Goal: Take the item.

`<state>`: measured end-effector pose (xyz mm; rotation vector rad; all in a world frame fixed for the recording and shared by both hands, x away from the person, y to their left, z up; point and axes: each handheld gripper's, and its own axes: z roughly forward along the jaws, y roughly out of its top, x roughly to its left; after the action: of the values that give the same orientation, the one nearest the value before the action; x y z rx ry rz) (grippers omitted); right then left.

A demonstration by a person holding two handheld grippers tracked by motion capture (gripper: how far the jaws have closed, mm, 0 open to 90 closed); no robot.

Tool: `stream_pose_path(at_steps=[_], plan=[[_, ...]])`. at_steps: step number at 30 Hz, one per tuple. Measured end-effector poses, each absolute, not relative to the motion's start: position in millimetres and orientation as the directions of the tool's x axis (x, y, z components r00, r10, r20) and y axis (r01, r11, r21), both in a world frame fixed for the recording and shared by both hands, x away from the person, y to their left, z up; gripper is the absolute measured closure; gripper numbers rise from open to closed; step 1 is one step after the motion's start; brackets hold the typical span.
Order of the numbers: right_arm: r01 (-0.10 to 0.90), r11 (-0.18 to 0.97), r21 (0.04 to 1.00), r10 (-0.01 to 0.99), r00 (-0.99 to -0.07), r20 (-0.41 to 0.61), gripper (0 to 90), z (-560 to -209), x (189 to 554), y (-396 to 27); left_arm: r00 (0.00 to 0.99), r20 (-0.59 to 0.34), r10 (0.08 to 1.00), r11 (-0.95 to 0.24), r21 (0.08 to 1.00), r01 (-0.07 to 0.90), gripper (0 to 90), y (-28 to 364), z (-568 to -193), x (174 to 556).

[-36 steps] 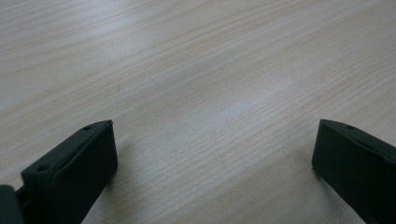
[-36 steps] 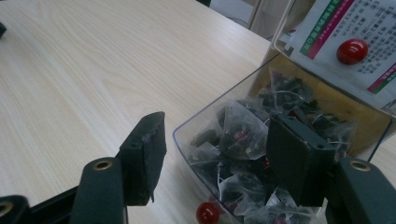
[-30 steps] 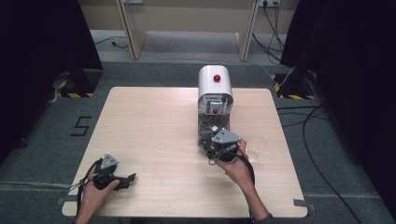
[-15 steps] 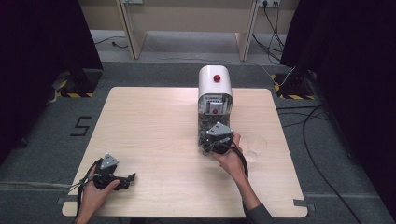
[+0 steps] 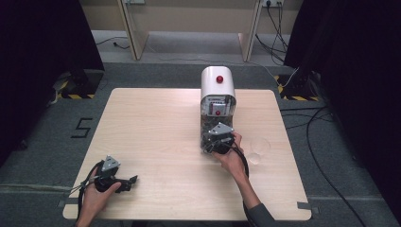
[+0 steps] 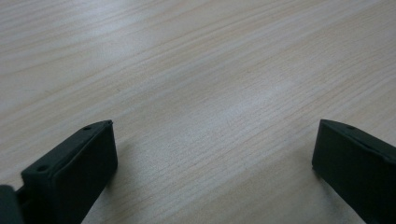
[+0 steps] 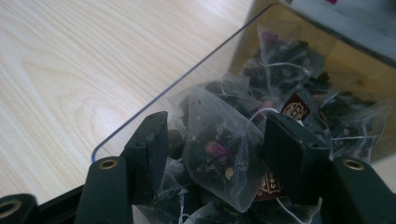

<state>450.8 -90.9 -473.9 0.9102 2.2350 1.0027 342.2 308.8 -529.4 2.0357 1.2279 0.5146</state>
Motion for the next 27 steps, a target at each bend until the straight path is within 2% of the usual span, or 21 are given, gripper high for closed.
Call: stream_pose_path(at_steps=[7, 12, 18, 27], plan=[[0.392, 0.498, 0.774, 0.757, -0.631, -0.168, 48.7, -478.4, 454.4, -93.4, 0.473, -0.017, 0.881, -0.312, 0.733, 0.605, 0.0, 308.9, -529.4, 342.7], [0.365, 0.514, 0.776, 0.744, -0.64, -0.192, 67.9, -476.6, 452.4, -94.1, 0.473, -0.017, 0.881, -0.31, 0.733, 0.606, 0.0, 308.8, -529.4, 342.6], [0.323, 0.506, 0.8, 0.74, -0.639, -0.21, 78.8, -471.6, 447.8, -97.8, 0.473, -0.017, 0.881, -0.31, 0.733, 0.606, 0.0, 308.8, -529.4, 342.6], [0.248, 0.481, 0.841, 0.738, -0.633, -0.235, 79.9, -453.1, 439.6, -96.9, 0.473, -0.017, 0.881, -0.311, 0.733, 0.606, 0.0, 308.8, -529.4, 342.6]])
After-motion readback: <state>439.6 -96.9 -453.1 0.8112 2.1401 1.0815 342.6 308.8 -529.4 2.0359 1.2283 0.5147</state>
